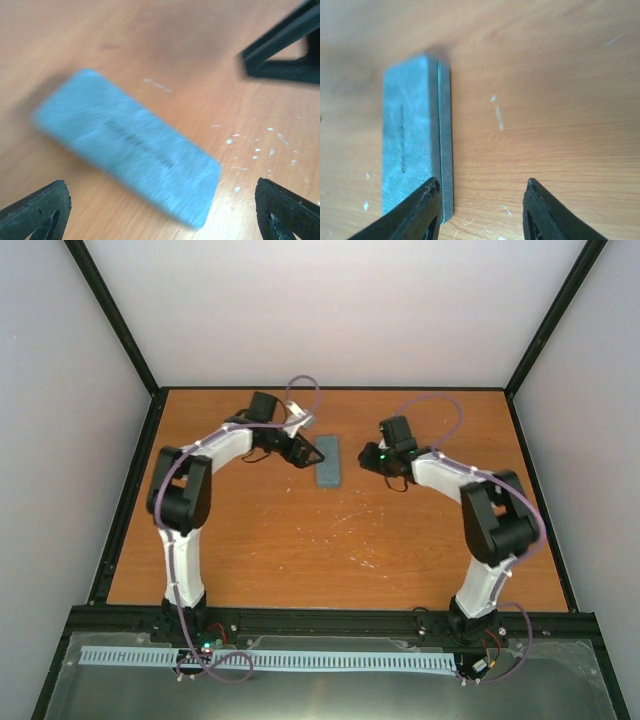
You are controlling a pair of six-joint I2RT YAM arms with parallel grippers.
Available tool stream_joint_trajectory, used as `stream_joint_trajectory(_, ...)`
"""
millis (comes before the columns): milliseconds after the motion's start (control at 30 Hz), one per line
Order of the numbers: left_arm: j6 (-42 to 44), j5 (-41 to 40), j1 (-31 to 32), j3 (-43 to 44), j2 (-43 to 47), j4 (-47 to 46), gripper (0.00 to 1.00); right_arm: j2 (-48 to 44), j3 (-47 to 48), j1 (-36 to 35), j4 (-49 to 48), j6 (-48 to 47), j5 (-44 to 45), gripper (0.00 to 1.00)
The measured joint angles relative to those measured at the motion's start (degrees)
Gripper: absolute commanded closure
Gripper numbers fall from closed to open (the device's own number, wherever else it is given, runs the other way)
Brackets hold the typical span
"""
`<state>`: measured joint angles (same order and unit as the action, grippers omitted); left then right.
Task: Organize the sunglasses
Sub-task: Close the sunglasses case at the center of the board, then reset both arms
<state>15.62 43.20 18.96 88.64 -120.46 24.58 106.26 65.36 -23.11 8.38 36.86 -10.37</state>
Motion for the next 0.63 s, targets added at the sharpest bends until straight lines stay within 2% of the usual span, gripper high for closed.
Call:
stream_joint_trajectory(133, -1.9, -9.0, -5.5, -7.3, 11.8, -2.4, 0.0, -11.0, -1.2, 4.1, 5.3, -5.0, 3.8, 0.52)
stream_joint_trajectory(300, -2.0, -22.1, -11.5, -15.0, 24.8, -4.9, 0.01, -17.6, -3.5, 9.0, 10.0, -9.0, 6.4, 0.52)
stream_joint_trajectory(467, -2.0, -30.4, -12.2, -22.0, 28.0, -4.0, 0.01, -19.0, -7.6, 9.1, 13.4, -10.5, 7.6, 0.52)
stream_joint_trajectory(533, -2.0, -32.7, -12.2, -24.8, 28.2, -3.3, 0.0, -19.0, -8.5, 9.1, 14.2, -10.6, 8.0, 0.57)
stream_joint_trajectory(633, -2.0, -34.8, -12.2, -27.4, 29.0, -1.7, 0.01, -19.0, -9.3, 9.1, 14.6, -10.8, 7.9, 0.56)
